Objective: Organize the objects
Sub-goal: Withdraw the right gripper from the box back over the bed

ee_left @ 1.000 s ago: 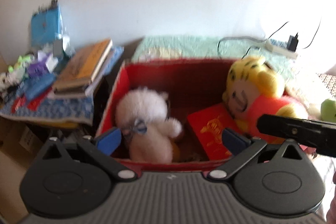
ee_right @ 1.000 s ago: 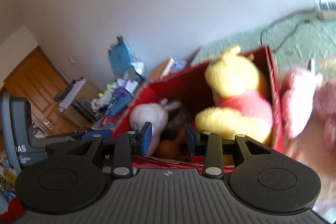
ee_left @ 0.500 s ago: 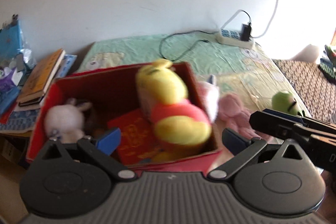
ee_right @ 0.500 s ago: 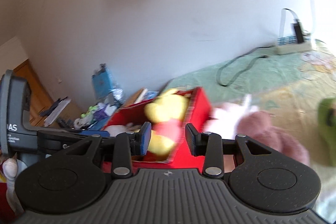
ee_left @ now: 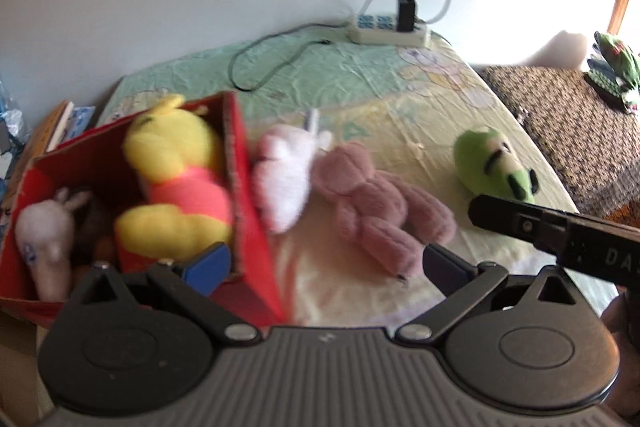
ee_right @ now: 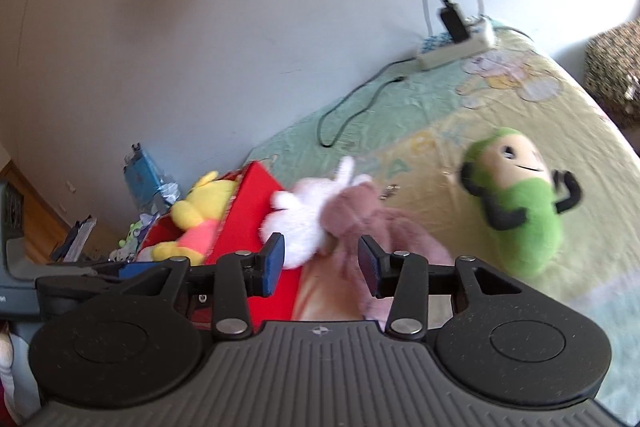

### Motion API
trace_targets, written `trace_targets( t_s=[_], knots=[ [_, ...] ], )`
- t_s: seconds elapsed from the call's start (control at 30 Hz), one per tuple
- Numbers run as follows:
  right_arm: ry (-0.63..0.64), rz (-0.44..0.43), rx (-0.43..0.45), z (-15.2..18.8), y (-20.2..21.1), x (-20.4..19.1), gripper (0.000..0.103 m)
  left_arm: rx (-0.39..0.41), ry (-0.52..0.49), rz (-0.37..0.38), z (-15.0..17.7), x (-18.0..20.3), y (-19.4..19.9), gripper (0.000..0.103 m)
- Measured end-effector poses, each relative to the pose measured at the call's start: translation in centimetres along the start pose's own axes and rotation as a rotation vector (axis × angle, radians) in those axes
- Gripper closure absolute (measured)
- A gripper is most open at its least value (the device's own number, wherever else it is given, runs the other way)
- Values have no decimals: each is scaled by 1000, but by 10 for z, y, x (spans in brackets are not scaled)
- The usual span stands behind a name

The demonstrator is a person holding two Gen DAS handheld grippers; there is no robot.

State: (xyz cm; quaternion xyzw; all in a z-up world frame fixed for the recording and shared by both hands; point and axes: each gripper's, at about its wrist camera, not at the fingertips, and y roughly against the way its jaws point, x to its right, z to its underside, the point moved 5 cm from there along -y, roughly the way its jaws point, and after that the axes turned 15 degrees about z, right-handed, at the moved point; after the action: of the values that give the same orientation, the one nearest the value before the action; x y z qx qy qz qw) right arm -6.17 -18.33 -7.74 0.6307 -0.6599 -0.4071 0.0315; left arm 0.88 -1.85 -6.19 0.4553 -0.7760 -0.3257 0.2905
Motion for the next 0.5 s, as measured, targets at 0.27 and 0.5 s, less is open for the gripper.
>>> trace_targets(
  t_s=[0.27, 0.5],
  knots=[
    [-30, 11, -36, 0, 2, 31, 58, -109, -77, 34, 12, 49, -37, 1],
    [-63, 30, -73, 6, 4, 54, 58, -190, -29, 68, 22, 58, -60, 1]
  ],
)
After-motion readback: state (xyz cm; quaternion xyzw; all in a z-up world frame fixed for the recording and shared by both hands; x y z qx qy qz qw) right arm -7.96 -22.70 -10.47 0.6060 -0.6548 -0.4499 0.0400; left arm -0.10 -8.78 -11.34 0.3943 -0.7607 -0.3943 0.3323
